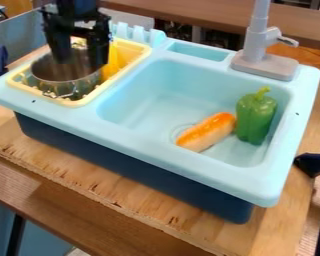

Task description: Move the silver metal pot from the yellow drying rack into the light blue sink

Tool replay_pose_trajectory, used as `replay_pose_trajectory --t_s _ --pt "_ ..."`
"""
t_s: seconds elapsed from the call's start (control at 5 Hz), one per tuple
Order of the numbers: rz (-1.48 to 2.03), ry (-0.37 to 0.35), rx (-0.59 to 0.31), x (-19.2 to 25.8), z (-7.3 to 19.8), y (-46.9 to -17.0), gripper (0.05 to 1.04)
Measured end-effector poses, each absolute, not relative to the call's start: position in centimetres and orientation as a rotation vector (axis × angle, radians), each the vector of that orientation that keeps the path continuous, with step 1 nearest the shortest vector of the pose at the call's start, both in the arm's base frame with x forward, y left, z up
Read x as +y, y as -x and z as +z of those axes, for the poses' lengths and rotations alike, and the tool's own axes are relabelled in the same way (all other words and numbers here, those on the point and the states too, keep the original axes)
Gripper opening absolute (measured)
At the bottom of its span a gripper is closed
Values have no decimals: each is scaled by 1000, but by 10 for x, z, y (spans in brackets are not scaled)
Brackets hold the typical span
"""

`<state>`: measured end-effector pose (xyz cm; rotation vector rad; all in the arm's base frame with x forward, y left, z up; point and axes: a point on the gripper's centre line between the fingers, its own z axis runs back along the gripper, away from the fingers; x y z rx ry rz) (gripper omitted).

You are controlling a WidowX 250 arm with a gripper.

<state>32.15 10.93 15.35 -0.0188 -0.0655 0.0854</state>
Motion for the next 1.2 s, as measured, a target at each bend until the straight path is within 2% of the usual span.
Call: replay_pose_trajectory --t_s 0.2,0.4,0.8,1.0,1.2 --pt "78 49 -103 105 151 -329 998" --pt "89 70 -103 104 142 -335 952" --pt "118 81 -104 102 135 -333 365" --pt "121 88 -90 102 134 -331 155" --pt "125 83 -98 102 137 -330 71"
